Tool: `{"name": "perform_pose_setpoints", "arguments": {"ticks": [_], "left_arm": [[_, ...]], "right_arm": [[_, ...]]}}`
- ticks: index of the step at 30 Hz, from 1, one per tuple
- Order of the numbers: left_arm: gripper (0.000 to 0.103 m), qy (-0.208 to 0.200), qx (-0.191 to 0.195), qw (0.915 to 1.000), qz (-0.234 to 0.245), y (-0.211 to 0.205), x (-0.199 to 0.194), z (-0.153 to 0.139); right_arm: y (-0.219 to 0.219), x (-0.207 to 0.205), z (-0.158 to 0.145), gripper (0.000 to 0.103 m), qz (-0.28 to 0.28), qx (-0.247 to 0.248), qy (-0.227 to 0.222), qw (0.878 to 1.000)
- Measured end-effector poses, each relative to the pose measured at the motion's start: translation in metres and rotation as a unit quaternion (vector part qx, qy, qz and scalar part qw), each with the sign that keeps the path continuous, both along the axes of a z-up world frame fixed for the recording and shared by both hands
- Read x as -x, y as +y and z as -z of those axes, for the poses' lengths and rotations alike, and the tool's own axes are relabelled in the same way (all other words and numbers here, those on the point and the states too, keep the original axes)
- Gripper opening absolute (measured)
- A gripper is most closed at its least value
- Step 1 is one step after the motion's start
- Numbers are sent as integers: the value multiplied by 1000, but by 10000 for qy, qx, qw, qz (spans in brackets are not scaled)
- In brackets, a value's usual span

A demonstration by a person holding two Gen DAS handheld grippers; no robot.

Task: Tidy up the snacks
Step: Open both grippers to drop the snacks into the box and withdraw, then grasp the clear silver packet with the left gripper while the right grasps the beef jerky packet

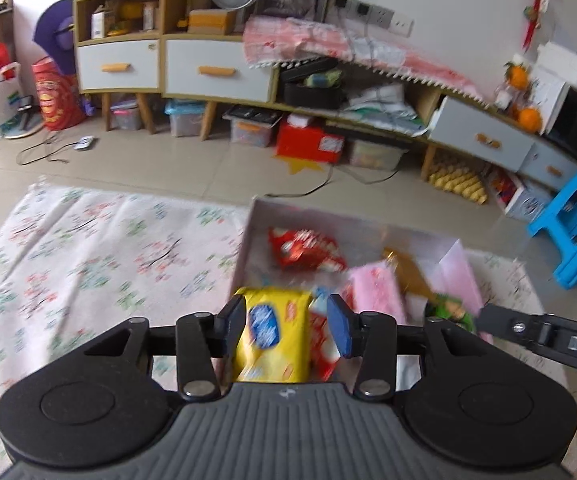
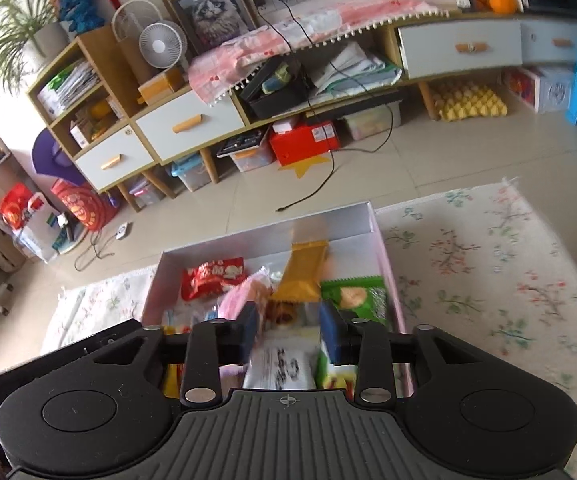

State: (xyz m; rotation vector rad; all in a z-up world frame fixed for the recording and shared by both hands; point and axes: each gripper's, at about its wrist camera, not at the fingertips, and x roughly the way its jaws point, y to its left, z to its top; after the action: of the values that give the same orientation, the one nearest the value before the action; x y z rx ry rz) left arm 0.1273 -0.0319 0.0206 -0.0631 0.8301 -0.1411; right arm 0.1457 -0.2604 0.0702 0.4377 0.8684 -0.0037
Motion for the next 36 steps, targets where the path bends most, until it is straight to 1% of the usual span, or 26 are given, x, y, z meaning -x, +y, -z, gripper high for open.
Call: {"name": "perform_pose_setpoints", "arguments": {"ticks": [2, 4, 6, 8, 9, 10, 11, 13, 14, 16, 18, 19, 20, 22, 24, 27, 30, 32, 36], "left_arm": [[42, 90, -87, 9999, -56, 0, 9, 0], [43, 132, -147, 9998, -4, 0, 21, 0], [45, 207, -206, 9996, -10, 1, 32, 1], [53, 269, -213, 9994, -78, 4, 45, 3], [54, 299, -189, 9993, -105, 6, 50, 4], [57, 327, -171, 9992, -127, 7, 56, 4], [60, 365, -185, 9991, -133, 7, 61, 5], [65, 462, -197, 9987, -44, 4, 67, 7], [66, 495, -147, 9987, 20, 4, 70, 7], [69, 460, -185, 9987, 81, 3, 75, 5], [73, 310, -343, 9989, 127, 2, 80, 4], [76, 236, -415, 9988, 140, 3, 80, 3], [77, 182, -471, 9986, 143, 3, 80, 3], [78, 147, -565, 9983, 80, 4, 78, 5], [78, 240, -588, 9980, 39, 5, 76, 9], [78, 391, -412, 9984, 73, 6, 72, 13], [78, 354, -487, 9981, 98, 5, 72, 15], [78, 361, -503, 9980, 97, 5, 71, 16], [79, 462, -307, 9984, 65, 11, 68, 17]], "right_arm": [[5, 12, -6, 42, -68, 208, -26, 9998], [11, 21, -12, 42, -128, 446, -37, 9989], [14, 33, -17, 42, -83, 598, -55, 9982], [15, 48, -21, 42, -51, 594, -67, 9982], [15, 56, -22, 42, -76, 591, -67, 9982], [18, 65, -23, 44, -102, 622, -55, 9980], [20, 73, -24, 52, -117, 669, -41, 9977], [25, 85, -27, 60, -113, 778, 40, 9969], [27, 89, -28, 65, -120, 844, 72, 9963], [32, 93, -29, 69, -176, 1126, 123, 9934], [33, 95, -31, 69, -235, 1441, 100, 9892], [31, 95, -32, 72, -184, 1510, 117, 9883], [28, 95, -32, 76, -129, 1489, 140, 9887], [20, 93, -34, 79, -44, 1318, 156, 9911], [18, 93, -33, 79, -54, 1307, 148, 9913], [24, 92, -31, 79, -185, 1346, 181, 9906], [28, 90, -31, 80, -281, 1234, 204, 9917], [30, 89, -32, 80, -281, 1257, 203, 9915], [29, 88, -33, 82, -277, 1282, 183, 9912]]}}
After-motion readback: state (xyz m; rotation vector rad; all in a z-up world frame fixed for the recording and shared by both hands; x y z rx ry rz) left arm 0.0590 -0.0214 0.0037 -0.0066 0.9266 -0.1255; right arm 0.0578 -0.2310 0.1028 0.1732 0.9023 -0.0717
